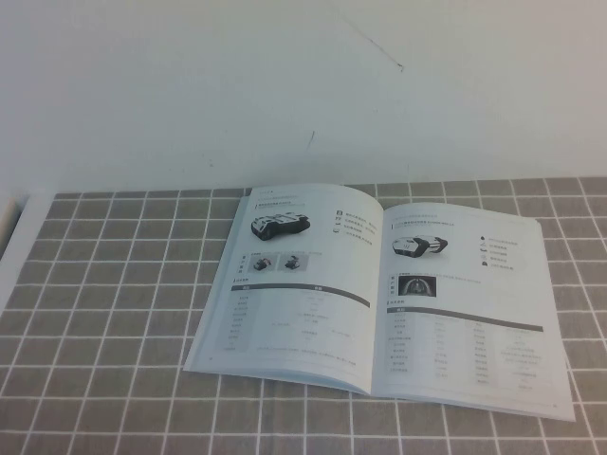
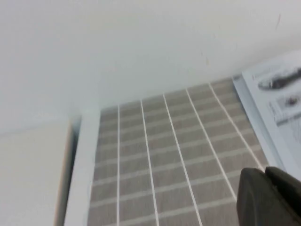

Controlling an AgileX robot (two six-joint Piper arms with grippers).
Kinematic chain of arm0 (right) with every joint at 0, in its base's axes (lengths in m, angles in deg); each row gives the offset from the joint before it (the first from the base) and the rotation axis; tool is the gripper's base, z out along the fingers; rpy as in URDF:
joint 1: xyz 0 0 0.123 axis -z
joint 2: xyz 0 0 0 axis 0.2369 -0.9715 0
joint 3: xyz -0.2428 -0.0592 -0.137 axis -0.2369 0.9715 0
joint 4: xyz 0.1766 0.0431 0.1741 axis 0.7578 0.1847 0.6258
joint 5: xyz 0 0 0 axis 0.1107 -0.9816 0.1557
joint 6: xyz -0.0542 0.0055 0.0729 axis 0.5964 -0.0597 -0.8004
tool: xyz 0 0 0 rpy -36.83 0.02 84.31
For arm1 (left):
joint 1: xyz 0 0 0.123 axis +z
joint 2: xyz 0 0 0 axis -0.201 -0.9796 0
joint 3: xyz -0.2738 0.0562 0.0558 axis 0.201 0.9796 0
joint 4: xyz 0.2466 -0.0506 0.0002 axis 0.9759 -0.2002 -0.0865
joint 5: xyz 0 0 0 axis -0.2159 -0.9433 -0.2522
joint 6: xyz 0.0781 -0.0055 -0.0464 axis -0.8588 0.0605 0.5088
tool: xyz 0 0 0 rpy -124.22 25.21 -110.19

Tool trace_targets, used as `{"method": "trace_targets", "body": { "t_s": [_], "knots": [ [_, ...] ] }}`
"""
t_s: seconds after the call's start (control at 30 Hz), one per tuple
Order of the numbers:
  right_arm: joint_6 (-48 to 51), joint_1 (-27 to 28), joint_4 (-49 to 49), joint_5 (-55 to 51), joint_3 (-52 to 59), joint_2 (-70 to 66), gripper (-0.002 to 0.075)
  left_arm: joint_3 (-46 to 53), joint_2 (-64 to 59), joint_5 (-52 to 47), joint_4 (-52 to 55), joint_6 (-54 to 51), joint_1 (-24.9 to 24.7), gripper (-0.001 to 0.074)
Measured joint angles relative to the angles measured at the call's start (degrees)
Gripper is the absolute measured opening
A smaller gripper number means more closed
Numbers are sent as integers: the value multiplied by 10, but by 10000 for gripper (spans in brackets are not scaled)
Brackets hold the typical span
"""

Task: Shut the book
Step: 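Close the open booklet and leave it lying on the table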

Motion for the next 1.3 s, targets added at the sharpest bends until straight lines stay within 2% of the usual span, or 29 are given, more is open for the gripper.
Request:
{"method": "trace_targets", "body": {
  "t_s": [0.13,0.4,0.6,0.67,0.83,1.03,1.13,1.3],
  "knots": [
    [1,0,-2,65,1,0,-3,0,0,85,0,0,0,-3],
    [11,0,-13,249,1,0,-3,0,0,379,0,0,0,-3],
    [-17,0,7,316,1,0,-3,0,0,477,0,0,0,-2],
    [-27,0,16,323,1,0,-3,0,0,479,0,0,0,-2],
    [-145,0,79,333,1,0,-3,0,0,495,0,0,0,-2],
    [-112,0,131,384,1,0,-3,0,0,502,-5,0,0,-2],
    [-95,0,135,398,-10,0,-3,-43,0,401,-35,0,0,-2],
    [-15,0,136,219,-127,-6,-3,-181,-20,184,-105,-51,0,-2]
  ]
}}
